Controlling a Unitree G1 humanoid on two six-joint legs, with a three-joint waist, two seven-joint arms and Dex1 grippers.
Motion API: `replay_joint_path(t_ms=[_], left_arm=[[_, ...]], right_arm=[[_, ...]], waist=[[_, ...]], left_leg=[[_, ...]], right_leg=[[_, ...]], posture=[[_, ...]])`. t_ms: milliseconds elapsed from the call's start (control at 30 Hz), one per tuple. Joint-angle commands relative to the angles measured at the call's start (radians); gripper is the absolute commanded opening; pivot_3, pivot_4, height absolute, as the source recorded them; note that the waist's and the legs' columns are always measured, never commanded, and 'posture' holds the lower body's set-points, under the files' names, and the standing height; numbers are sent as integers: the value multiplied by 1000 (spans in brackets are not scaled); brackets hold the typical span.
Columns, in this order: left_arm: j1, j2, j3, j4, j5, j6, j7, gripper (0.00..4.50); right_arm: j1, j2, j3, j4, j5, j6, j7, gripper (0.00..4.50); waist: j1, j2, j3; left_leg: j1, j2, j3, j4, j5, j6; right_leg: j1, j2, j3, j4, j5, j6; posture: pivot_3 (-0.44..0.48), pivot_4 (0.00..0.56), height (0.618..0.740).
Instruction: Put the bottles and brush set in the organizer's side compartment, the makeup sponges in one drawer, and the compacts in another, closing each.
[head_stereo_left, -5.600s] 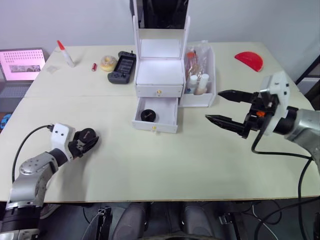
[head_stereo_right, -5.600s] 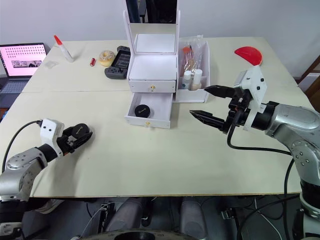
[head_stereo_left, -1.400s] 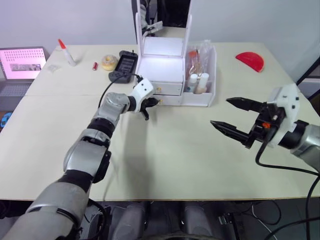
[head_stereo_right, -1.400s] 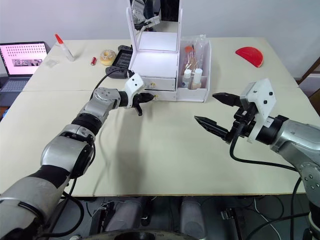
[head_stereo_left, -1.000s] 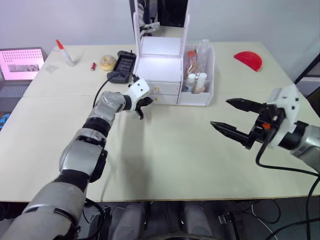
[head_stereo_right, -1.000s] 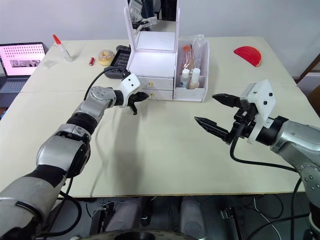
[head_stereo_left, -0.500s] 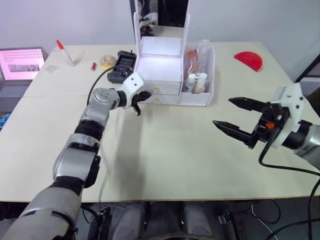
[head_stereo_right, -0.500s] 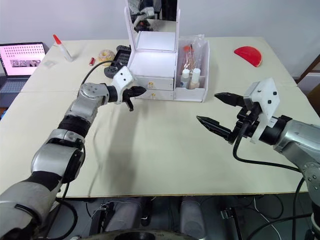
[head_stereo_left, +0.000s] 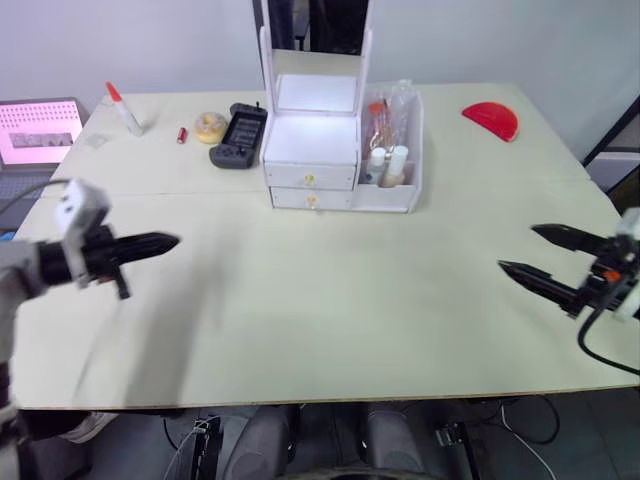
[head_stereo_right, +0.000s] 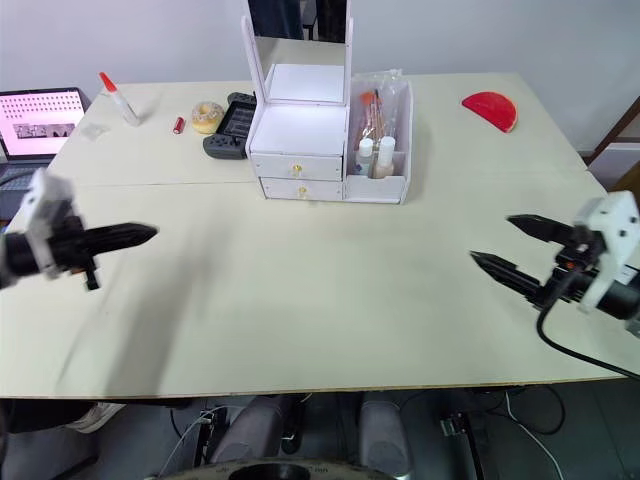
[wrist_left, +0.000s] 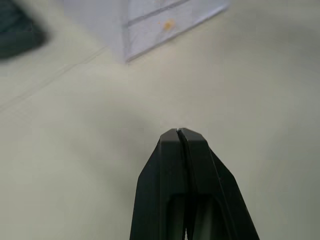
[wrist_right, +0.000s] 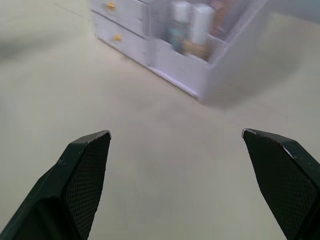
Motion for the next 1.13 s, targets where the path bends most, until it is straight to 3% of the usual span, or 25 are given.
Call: replay_joint_path(t_ms=[33, 267, 1133], left_arm=[[76, -11, 149, -116, -70, 40, 62, 888], [280, -38, 276, -264, -136, 85, 107, 4465], [268, 22, 252, -266, -136, 33, 199, 4465]], right_arm=[[14, 6, -41, 67, -38, -74, 52, 4500], [25, -5, -52, 196, -71, -135, 123, 4500], [-18, 8, -19, 223, -78, -161, 153, 4500]], waist=[[10, 0, 0], [9, 0, 0], [9, 1, 0]], left_leg=[[0, 0, 0, 0, 0, 0], [0, 0, 1, 0, 0, 0], [0, 0, 1, -1, 0, -1]], right_leg=[[0, -2, 0, 0, -2, -3], [0, -3, 0, 0, -2, -4], [0, -3, 0, -1, -4, -6]], posture=[[0, 150, 738], [0, 150, 738], [0, 150, 738]])
